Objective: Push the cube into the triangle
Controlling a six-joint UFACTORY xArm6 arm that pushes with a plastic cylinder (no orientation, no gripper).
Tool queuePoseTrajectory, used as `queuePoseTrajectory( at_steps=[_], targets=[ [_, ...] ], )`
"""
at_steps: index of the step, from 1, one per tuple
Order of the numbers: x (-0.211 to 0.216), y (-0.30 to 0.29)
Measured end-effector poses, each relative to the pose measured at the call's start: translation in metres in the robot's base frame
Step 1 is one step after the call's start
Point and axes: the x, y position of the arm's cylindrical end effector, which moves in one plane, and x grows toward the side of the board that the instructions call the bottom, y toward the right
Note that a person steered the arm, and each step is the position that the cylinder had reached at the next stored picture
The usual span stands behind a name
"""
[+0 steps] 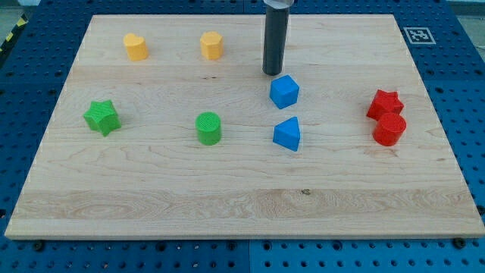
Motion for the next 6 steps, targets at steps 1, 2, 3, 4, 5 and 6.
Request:
queuePoseTrajectory(
  at_steps=[1,2,3,4,5,6],
  targets=[
    [0.037,0.000],
    [0.068,0.000],
    [0.068,-0.001],
    [0.025,0.003],
    [0.026,0.025],
    [0.048,0.025]
  ],
)
